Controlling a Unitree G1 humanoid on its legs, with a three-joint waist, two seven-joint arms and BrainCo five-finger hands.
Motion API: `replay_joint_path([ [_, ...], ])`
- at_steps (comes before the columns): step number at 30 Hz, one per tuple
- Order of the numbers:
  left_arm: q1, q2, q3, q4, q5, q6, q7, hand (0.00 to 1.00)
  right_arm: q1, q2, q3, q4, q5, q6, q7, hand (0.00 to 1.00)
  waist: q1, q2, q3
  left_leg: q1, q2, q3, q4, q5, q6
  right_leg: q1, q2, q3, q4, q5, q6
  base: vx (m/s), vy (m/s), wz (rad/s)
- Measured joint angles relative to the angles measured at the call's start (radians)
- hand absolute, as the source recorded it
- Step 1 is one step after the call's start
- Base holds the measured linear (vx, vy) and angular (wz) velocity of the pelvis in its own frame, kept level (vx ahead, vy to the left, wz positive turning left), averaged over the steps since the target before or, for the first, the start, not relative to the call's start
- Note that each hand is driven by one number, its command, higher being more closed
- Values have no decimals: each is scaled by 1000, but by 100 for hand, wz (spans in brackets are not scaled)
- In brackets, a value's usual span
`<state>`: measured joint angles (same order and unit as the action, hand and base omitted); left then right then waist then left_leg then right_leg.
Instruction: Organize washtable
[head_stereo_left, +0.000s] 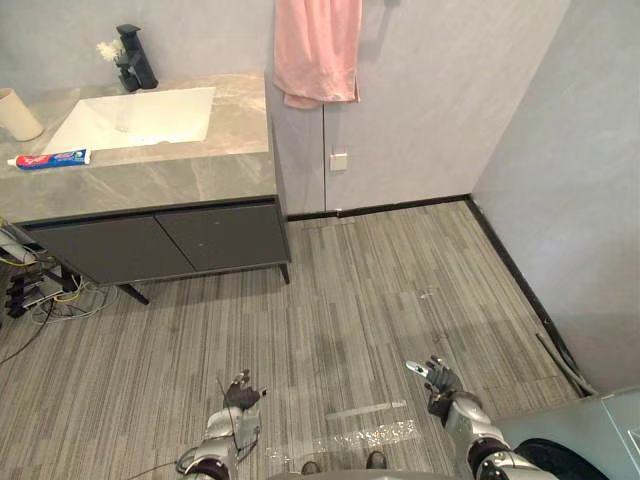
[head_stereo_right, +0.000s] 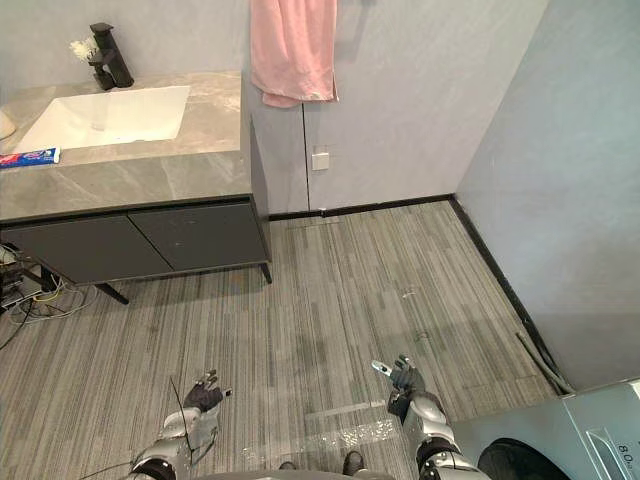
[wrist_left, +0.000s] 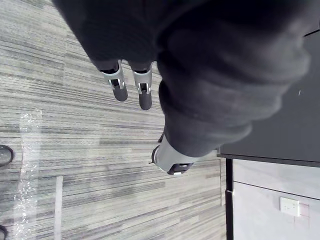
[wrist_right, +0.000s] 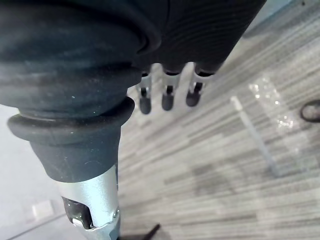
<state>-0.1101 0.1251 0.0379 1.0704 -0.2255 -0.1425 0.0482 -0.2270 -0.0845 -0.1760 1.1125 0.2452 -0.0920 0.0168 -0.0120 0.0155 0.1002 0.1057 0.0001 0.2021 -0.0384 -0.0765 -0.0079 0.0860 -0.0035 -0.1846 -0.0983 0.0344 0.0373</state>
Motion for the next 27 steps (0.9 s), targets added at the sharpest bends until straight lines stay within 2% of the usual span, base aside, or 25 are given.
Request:
replay_joint_path([
  [14, 28, -6, -35, 2, -7, 1, -2, 0, 41, 4, 8, 3, 0, 6, 5, 0, 0, 2, 8, 9, 0, 8, 0, -4, -6, 6, -1, 0, 0, -2, 3, -24, -12, -1],
  [22, 53, -7, -35, 17, -8, 0, 5, 0, 51, 14, 9, 1, 39, 3, 4, 0, 4, 0, 20, -18, 6, 81, -1, -4, -5, -63, 6, 69, 20, 7, -12, -63, -22, -29],
  [24, 43, -1, -35, 3, -18, -1, 16, 0, 25, 21, 15, 1, 44, 1, 3, 0, 11, 0, 55, -38, 22, 125, 13, -4, -5, -160, 10, 79, 170, -44, -5, -65, -12, -54],
  [25, 32, 3, -36, -10, -34, -1, 21, 0, 17, 24, 26, -1, 61, 0, 3, 0, 12, -13, 85, -39, 21, 142, 21, -4, -5, -211, 1, 71, 271, -86, -2, -74, -33, -32],
  [27, 21, 4, -39, -20, -54, -2, 23, 0, 22, 28, 29, -2, 65, 0, -2, 0, 7, -21, 104, -36, 29, 144, 25, -5, -6, -253, -17, 29, 352, -141, 5, -36, -66, -13],
])
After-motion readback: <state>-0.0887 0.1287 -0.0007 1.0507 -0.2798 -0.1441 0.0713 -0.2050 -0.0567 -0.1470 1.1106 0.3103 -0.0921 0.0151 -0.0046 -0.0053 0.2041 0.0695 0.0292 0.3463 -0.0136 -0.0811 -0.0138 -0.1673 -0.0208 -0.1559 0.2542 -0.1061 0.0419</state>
